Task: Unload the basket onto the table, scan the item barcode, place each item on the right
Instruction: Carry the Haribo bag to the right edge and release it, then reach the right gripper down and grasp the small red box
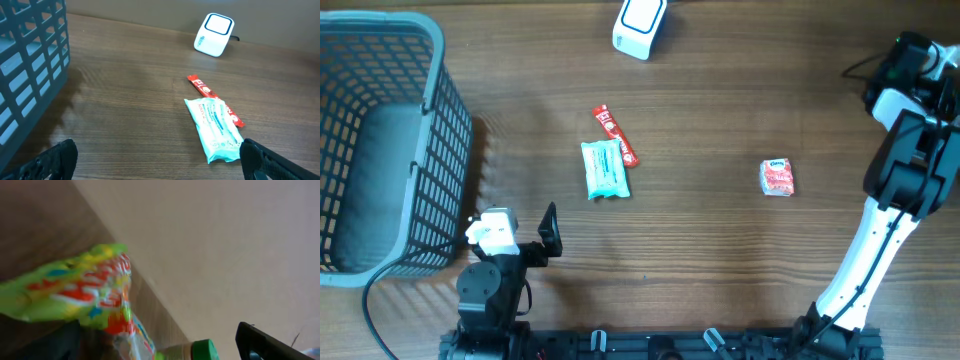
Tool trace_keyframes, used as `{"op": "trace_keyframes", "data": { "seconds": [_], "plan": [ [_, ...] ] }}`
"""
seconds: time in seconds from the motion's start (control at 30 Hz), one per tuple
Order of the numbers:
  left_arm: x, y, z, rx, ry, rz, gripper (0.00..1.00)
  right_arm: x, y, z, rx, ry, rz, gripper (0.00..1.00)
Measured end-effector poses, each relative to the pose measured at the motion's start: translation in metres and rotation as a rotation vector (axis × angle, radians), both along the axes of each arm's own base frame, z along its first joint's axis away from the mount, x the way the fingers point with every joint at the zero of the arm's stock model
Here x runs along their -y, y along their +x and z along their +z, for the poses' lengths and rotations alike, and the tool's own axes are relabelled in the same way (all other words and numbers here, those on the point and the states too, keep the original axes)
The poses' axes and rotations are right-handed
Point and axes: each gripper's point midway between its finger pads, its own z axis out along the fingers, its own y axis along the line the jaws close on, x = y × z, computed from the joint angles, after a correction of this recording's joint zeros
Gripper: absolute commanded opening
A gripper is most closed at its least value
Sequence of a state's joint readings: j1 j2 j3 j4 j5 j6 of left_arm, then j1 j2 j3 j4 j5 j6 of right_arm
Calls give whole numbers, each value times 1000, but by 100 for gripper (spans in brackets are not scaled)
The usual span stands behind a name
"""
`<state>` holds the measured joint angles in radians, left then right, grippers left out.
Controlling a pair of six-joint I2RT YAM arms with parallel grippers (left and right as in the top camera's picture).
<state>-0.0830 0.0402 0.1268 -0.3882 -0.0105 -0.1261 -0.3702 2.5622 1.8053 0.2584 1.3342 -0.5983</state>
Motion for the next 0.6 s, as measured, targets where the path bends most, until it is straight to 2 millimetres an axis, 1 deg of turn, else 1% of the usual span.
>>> {"op": "trace_keyframes", "data": {
  "seconds": [0.03, 0.1, 0.17, 0.23, 0.27, 0.3, 0.33, 0.37, 0.4, 0.43, 0.47, 0.5, 0.53, 0.57, 0.6],
  "plan": [
    [0, 0, 0, 0, 0, 0, 100, -5, 6, 7, 13, -2, 18, 100],
    [0, 0, 0, 0, 0, 0, 100, -18, 19, 27, 53, -6, 64, 100],
    [0, 0, 0, 0, 0, 0, 100, -36, 35, 56, 104, -12, 123, 100],
    [0, 0, 0, 0, 0, 0, 100, -67, 52, 95, 154, -10, 207, 100],
    [0, 0, 0, 0, 0, 0, 100, -89, 61, 111, 154, 18, 272, 100],
    [0, 0, 0, 0, 0, 0, 100, -120, 73, 129, 160, 60, 366, 100],
    [0, 0, 0, 0, 0, 0, 100, -156, 83, 142, 162, 126, 475, 100],
    [0, 0, 0, -1, 0, 0, 100, -186, 88, 148, 157, 196, 567, 100],
    [0, 0, 0, -1, 0, 0, 100, -225, 91, 157, 173, 289, 681, 100],
    [0, 0, 0, 0, 0, 0, 100, -263, 89, 159, 177, 411, 788, 100],
    [0, 0, 0, 0, 0, 0, 100, -313, 81, 167, 208, 574, 919, 100],
    [0, 0, 0, 0, 0, 0, 100, -358, 67, 174, 246, 772, 1031, 100],
    [0, 0, 0, 0, 0, 0, 100, -415, 48, 177, 302, 1087, 1146, 100],
    [0, 0, 0, 1, 0, 0, 100, -433, 32, 189, 317, 1181, 1178, 100],
    [0, 0, 0, 0, 0, 0, 100, -450, 18, 186, 290, 1293, 1185, 100]
  ]
}}
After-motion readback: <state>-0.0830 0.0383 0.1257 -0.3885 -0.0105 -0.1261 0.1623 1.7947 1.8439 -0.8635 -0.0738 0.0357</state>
